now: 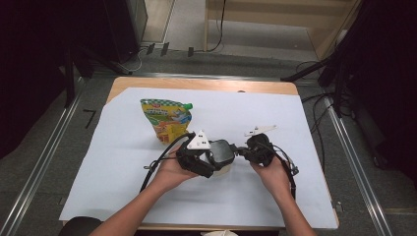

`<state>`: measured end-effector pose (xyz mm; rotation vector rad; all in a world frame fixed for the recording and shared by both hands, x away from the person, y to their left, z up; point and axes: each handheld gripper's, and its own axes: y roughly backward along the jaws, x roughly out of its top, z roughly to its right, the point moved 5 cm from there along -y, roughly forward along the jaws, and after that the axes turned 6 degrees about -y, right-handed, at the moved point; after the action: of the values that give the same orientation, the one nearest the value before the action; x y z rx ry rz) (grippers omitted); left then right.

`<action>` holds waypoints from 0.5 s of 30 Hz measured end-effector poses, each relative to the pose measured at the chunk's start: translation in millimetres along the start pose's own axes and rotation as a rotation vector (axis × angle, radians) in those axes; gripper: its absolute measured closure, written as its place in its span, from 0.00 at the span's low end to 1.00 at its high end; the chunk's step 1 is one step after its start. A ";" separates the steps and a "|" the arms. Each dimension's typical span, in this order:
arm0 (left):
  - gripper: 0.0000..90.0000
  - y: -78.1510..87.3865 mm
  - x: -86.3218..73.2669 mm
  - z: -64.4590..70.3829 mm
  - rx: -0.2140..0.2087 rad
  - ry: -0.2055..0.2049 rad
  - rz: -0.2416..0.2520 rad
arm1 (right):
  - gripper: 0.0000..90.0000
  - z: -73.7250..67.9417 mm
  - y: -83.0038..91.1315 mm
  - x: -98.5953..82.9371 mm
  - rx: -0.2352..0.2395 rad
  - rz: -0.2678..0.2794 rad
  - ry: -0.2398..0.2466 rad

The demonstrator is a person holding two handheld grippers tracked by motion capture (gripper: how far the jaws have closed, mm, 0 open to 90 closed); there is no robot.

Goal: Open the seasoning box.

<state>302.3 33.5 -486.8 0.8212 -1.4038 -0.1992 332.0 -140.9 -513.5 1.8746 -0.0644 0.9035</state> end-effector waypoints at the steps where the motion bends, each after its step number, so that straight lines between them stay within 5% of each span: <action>1: 0.20 0.4 0.9 0.0 0.000 -0.003 0.002 | 1.00 -0.2 0.1 -0.1 0.000 -0.001 -0.001; 7: 0.20 2.7 6.6 -0.7 0.004 -0.018 0.018 | 1.00 -0.6 0.3 -0.5 0.003 0.003 0.003; 9: 0.21 5.0 9.2 -0.3 -0.039 0.006 0.046 | 1.00 -0.6 0.5 -0.7 0.005 0.006 0.004; 10: 0.40 7.4 11.3 0.9 -0.089 0.023 0.089 | 1.00 -1.1 0.7 -0.9 0.005 0.007 0.000; 11: 0.49 8.4 13.4 1.5 -0.086 0.029 0.100 | 1.00 -1.4 0.8 -1.2 0.007 0.007 0.002; 15: 0.50 6.2 16.5 6.2 -0.067 -0.037 0.049 | 1.00 -4.8 -0.4 -2.7 0.010 -0.001 0.003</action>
<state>297.8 25.9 -470.4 0.7304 -1.4429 -0.2236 327.6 -137.8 -514.4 1.8821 -0.0569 0.9072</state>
